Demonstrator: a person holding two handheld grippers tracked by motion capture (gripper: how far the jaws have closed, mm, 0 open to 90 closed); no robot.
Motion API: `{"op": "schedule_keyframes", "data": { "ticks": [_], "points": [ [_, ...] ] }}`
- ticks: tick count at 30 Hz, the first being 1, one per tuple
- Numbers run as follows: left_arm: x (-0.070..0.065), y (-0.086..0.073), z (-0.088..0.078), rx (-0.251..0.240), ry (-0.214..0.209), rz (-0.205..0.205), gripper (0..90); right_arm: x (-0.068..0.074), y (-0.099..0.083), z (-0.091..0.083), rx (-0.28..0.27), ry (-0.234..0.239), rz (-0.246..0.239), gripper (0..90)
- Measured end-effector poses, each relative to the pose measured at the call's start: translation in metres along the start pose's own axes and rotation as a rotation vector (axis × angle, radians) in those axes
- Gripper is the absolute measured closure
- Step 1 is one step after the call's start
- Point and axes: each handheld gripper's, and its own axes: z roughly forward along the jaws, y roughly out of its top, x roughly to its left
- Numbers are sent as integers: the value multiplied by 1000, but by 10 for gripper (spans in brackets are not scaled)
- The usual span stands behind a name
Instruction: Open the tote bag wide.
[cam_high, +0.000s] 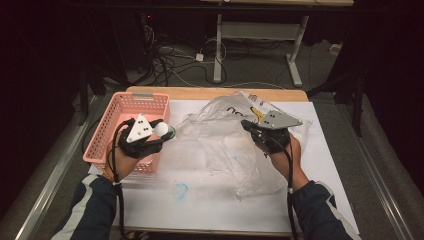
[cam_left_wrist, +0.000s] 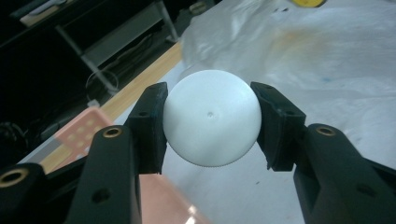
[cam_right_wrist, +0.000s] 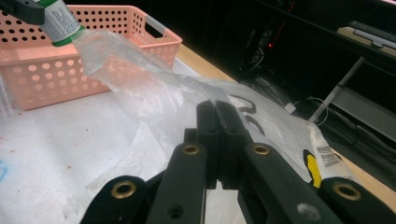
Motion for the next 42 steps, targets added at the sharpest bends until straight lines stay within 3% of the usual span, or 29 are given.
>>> {"op": "schedule_keyframes", "data": {
  "ticks": [4, 6, 9, 11, 12, 18, 20, 22, 26, 30, 32, 39, 42],
  "points": [
    [-21, 10, 8, -26, -40, 59, 485, 3, 0, 2, 2, 7, -3, 900],
    [-33, 14, 14, -11, -43, 110, 485, 4, 0, 2, -2, 12, -1, 900],
    [-43, 18, 21, -13, -62, 137, 485, 4, 1, 2, -13, 20, 7, 900],
    [-47, 21, 19, -18, -53, 156, 485, 4, 2, 2, -13, 20, 12, 900],
    [-45, 23, 14, -29, -46, 158, 485, 4, 2, 2, -14, 21, 13, 900],
    [-30, 27, -9, -109, -27, 75, 484, 4, 2, 1, -12, 18, 13, 900],
    [-35, 30, -10, -127, -45, 78, 484, 5, 2, 3, -10, 20, 14, 900],
    [-46, 33, -4, -126, -65, 108, 484, 5, 2, 3, -11, 20, 16, 900],
    [-72, 39, 19, -112, -101, 173, 484, 8, 3, 4, -12, 27, 12, 900],
    [-87, 38, 54, -73, -140, 191, 484, 10, 4, 5, -9, 31, 8, 900],
    [-90, 35, 71, -61, -168, 162, 484, 10, 4, 4, -10, 34, 10, 900],
    [-98, 25, 124, -9, -186, 151, 484, 10, 2, 6, -3, 46, 14, 900],
    [-102, 22, 143, 18, -178, 163, 484, 10, 1, 8, 5, 46, 22, 900]
  ]
}}
